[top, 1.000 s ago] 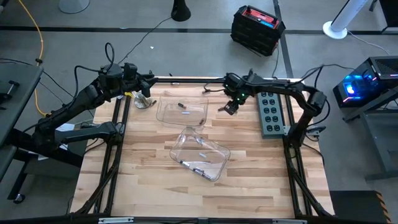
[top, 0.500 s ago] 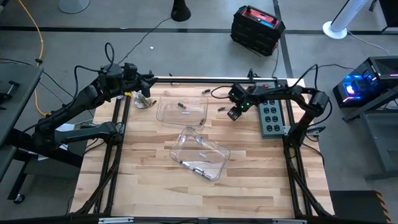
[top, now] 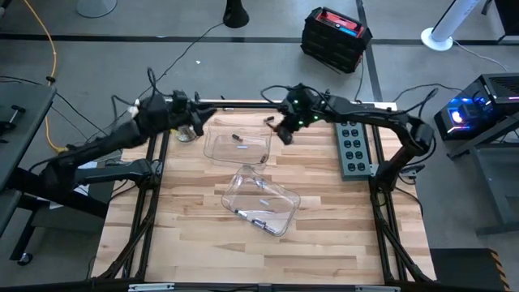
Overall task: Sort batteries
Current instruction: Put the black battery into the top transparent bin
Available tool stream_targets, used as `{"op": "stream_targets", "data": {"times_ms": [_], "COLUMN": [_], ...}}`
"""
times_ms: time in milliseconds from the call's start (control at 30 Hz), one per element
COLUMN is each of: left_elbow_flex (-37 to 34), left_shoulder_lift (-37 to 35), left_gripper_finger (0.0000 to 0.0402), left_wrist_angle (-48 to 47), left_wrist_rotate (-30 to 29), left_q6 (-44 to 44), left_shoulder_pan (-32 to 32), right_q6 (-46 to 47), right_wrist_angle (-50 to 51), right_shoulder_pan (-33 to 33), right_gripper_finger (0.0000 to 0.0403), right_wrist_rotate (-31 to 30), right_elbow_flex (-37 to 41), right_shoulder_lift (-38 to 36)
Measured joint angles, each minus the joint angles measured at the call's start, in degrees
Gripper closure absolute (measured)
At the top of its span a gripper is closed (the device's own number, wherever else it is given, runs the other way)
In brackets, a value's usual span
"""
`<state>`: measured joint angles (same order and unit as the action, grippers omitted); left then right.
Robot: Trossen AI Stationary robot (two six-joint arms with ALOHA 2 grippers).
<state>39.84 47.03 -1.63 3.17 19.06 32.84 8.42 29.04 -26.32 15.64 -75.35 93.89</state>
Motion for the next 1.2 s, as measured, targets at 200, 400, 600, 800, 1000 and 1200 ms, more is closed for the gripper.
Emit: {"op": "stream_targets", "data": {"times_ms": [200, 400, 600, 800, 1000, 1200], "left_elbow_flex": [-16.29, -19.56, -19.48, -19.48, -19.48, -19.48], "left_shoulder_lift": [1.18, 0.85, 0.63, -1.14, -2.30, -2.34], "left_gripper_finger": [0.0243, 0.0243, 0.0243, 0.0243, 0.0243, 0.0243], "left_wrist_angle": [22.60, 25.43, 25.64, 25.60, 25.44, 24.84], "left_wrist_rotate": [1.53, 1.52, 1.54, 1.84, 1.84, 1.84], "left_q6": [15.51, 19.29, 19.29, 19.29, 18.23, 18.21], "left_shoulder_pan": [-3.19, -3.73, -3.65, -3.65, -3.65, -3.65], "right_q6": [1.08, 5.05, -1.12, -3.75, -17.17, -34.16], "right_wrist_angle": [-2.05, -8.40, 0.22, 19.99, 25.59, 19.93], "right_shoulder_pan": [5.47, 7.85, 6.02, 0.75, -5.89, -8.19], "right_gripper_finger": [0.0398, 0.0350, 0.0244, 0.0191, 0.0188, 0.0188], "right_wrist_rotate": [1.12, -1.16, -5.05, -19.13, -13.02, -8.28], "right_elbow_flex": [-4.42, -4.98, -11.80, -21.08, -14.50, -3.52], "right_shoulder_lift": [6.12, 11.00, 10.62, 10.66, 10.82, 10.88]}}
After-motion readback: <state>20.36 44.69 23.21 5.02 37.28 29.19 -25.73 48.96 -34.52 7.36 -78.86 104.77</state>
